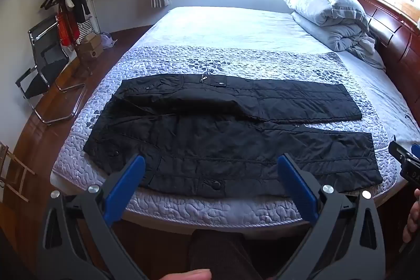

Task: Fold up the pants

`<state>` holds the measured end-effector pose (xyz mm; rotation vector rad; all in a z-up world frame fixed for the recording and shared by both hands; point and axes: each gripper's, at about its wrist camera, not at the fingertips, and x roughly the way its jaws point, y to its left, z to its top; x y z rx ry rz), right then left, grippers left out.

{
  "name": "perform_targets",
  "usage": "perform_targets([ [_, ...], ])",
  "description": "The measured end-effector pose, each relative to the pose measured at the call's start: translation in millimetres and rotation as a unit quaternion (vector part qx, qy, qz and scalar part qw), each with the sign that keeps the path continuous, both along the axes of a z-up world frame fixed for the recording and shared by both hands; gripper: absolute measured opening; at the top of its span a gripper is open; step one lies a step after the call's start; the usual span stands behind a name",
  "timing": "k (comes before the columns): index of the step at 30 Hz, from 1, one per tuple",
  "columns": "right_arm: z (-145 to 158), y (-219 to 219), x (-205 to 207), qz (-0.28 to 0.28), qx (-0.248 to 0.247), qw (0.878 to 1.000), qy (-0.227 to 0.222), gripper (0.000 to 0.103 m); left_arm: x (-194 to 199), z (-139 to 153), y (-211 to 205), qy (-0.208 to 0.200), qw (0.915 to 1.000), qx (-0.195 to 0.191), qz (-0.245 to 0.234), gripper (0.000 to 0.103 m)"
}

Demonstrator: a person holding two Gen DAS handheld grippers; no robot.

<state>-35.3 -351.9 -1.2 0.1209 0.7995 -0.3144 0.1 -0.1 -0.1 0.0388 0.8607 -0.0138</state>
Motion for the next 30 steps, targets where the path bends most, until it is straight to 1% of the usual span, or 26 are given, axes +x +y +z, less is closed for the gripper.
perform_targets([
  [8,-0.6,0.8,0.8,-0.001,-0.006,1.000,0.002,0.099,1.4,0.5,-0.2,-0.002,1.0000,0.002,-0.003,0.101],
  [12,-0.8,0.4,-0.7,-0.003,-0.006,1.000,0.003,0.099,2.6,6.9,2.3,-0.003,1.0000,0.002,-0.003,0.101],
  [20,-1.6,1.2,0.3,0.000,-0.003,1.000,0.002,0.099,3.2,7.6,6.5,-0.005,1.0000,0.005,-0.003,0.101],
  [22,-1.9,1.8,1.1,0.000,-0.003,1.000,0.002,0.099,0.7,3.0,0.3,-0.007,0.9999,0.010,-0.003,0.101],
  [30,-1.3,-2.4,-1.4,-0.002,-0.001,1.000,0.000,0.099,0.1,2.3,-0.9,-0.007,0.9999,0.011,-0.002,0.101],
])
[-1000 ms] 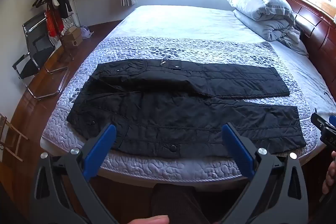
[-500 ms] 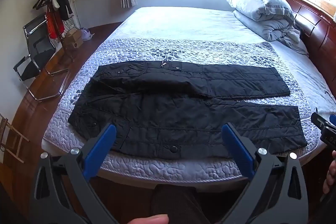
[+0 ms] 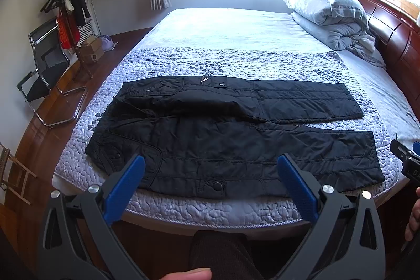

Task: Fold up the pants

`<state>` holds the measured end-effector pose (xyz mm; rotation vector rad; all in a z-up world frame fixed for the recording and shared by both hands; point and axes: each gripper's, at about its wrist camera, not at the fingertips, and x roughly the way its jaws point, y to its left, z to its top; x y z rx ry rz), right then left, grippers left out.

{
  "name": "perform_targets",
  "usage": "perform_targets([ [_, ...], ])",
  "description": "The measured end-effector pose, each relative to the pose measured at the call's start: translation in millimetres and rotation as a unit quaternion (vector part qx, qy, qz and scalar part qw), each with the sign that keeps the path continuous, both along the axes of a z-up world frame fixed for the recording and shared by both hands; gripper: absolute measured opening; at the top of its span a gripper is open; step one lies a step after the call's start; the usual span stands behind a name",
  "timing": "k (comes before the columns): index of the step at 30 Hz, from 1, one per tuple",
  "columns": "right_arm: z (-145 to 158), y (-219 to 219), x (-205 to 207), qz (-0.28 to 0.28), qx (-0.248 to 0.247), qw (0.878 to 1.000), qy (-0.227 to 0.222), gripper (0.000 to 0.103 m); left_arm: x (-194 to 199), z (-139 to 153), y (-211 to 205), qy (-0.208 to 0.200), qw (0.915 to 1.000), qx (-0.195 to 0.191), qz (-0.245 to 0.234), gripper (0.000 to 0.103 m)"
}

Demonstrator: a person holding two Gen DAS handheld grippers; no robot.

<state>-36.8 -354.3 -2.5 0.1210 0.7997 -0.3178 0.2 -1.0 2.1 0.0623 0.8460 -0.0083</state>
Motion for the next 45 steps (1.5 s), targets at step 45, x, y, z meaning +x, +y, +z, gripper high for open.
perform_targets([
  [45,-7.3,-5.6,9.7,-0.001,0.001,1.000,0.012,0.099,2.2,-3.4,-7.7,0.001,1.0000,0.003,-0.005,0.101],
])
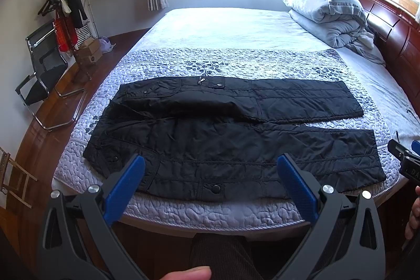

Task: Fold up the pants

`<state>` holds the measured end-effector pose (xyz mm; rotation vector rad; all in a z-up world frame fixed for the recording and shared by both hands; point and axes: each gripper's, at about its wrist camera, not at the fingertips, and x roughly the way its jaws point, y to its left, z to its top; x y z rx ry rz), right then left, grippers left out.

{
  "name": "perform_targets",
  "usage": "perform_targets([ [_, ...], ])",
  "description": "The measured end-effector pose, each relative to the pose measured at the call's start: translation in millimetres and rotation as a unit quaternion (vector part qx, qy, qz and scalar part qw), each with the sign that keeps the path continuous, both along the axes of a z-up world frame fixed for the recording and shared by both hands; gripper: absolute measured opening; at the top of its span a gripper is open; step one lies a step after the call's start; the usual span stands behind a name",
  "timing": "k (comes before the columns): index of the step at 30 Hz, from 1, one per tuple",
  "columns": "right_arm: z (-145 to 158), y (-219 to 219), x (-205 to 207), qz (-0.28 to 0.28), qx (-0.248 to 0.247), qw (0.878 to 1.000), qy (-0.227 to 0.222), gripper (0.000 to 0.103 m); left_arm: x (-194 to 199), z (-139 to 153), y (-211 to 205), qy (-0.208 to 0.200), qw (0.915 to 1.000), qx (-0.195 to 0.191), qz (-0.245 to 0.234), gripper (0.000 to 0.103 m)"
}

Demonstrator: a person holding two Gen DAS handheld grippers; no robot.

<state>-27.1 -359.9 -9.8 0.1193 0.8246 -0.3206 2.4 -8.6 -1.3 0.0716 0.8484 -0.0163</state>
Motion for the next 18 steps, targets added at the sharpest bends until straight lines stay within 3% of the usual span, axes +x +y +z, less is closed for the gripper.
perform_targets([
  [18,-7.1,0.5,6.4,0.003,0.004,1.000,0.008,0.099,16.0,-6.2,-3.3,0.005,1.0000,0.003,0.000,0.101],
])
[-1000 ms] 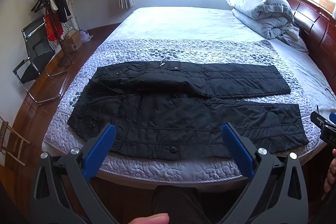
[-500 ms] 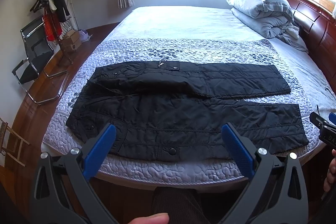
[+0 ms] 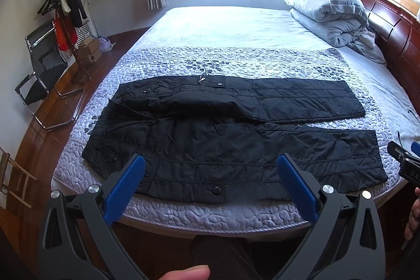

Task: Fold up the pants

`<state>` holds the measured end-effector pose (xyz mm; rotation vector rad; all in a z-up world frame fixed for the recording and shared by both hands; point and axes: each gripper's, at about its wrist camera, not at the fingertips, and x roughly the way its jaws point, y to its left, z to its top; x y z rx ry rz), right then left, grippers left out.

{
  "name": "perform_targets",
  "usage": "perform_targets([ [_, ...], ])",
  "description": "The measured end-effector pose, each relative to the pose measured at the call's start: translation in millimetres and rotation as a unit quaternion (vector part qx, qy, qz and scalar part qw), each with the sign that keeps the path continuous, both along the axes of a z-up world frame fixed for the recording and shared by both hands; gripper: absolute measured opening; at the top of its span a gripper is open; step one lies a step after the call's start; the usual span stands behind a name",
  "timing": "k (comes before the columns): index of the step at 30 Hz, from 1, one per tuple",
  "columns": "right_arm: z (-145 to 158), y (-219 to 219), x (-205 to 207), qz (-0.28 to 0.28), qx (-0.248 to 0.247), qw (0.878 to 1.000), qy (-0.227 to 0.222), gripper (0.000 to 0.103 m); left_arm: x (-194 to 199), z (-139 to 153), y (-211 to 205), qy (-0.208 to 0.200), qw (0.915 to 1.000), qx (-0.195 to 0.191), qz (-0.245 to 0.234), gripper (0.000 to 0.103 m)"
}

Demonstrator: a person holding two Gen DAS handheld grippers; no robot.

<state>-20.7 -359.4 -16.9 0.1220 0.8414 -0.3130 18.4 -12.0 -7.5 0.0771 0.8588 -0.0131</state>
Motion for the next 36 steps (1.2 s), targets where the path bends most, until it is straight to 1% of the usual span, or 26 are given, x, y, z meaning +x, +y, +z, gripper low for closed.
perform_targets([
  [5,-4.2,-6.0,6.1,0.012,0.033,0.999,-0.003,0.099,3.7,-5.6,2.3,0.002,1.0000,-0.001,-0.001,0.101],
  [7,-4.3,-9.9,10.4,0.023,0.035,0.999,-0.007,0.099,7.5,-7.5,6.1,0.004,0.9999,-0.012,-0.001,0.101],
  [10,-0.4,-27.5,27.3,0.030,0.022,0.999,-0.012,0.099,26.4,-16.6,24.0,0.023,0.9988,-0.042,0.004,0.101],
  [11,1.6,-40.7,37.4,0.029,0.020,0.999,-0.014,0.099,32.1,-18.8,29.6,0.028,0.9986,-0.043,0.009,0.101],
  [13,2.7,-67.4,60.2,0.024,0.024,0.999,-0.005,0.099,59.7,-26.3,52.2,0.047,0.9977,-0.039,0.030,0.100],
  [15,-2.2,-109.5,100.5,0.011,0.032,0.999,0.019,0.100,86.1,-32.1,72.7,0.057,0.9965,-0.049,0.038,0.100],
  [16,-5.8,-124.9,115.4,0.005,0.035,0.999,0.030,0.100,105.7,-38.3,87.1,0.068,0.9951,-0.055,0.045,0.100],
  [17,-15.6,-152.1,146.4,-0.003,0.048,0.997,0.056,0.100,132.6,-49.2,104.5,0.087,0.9928,-0.066,0.050,0.100],
  [19,-33.2,-184.6,181.3,-0.007,0.076,0.993,0.089,0.100,175.7,-70.9,129.6,0.136,0.9863,-0.081,0.046,0.100],
  [20,-47.0,-205.4,206.6,-0.015,0.087,0.990,0.113,0.100,199.8,-85.2,144.9,0.166,0.9806,-0.096,0.041,0.100],
  [21,-62.1,-224.8,231.5,-0.019,0.096,0.985,0.139,0.099,216.6,-96.1,155.4,0.187,0.9765,-0.098,0.042,0.100],
  [22,-73.0,-238.9,247.3,-0.021,0.103,0.983,0.153,0.099,234.7,-107.6,167.4,0.211,0.9719,-0.092,0.051,0.100],
  [23,-87.6,-255.9,267.3,-0.022,0.115,0.978,0.170,0.099,259.1,-124.4,187.3,0.244,0.9625,-0.092,0.073,0.100],
  [24,-99.8,-267.8,282.7,-0.024,0.120,0.976,0.182,0.099,271.9,-131.9,198.8,0.259,0.9570,-0.098,0.088,0.100],
  [26,-122.3,-292.1,314.2,-0.022,0.123,0.972,0.200,0.099,304.6,-149.4,234.7,0.279,0.9448,-0.118,0.126,0.100],
  [28,-142.7,-308.1,340.0,-0.019,0.127,0.968,0.214,0.099,326.0,-158.4,257.7,0.287,0.9378,-0.119,0.156,0.100],
  [29,-151.5,-314.5,350.8,-0.016,0.133,0.967,0.218,0.099,339.6,-165.4,278.4,0.290,0.9299,-0.122,0.191,0.100],
  [32,-174.3,-325.0,373.9,-0.014,0.143,0.961,0.235,0.099,365.2,-180.9,309.0,0.303,0.9138,-0.139,0.232,0.100],
  [34,-188.3,-330.1,386.6,-0.010,0.159,0.959,0.236,0.099,376.4,-190.4,319.7,0.309,0.9077,-0.138,0.248,0.100],
  [36,-197.3,-334.5,396.7,-0.012,0.163,0.958,0.237,0.099,388.9,-201.7,324.0,0.319,0.9012,-0.146,0.254,0.100],
])
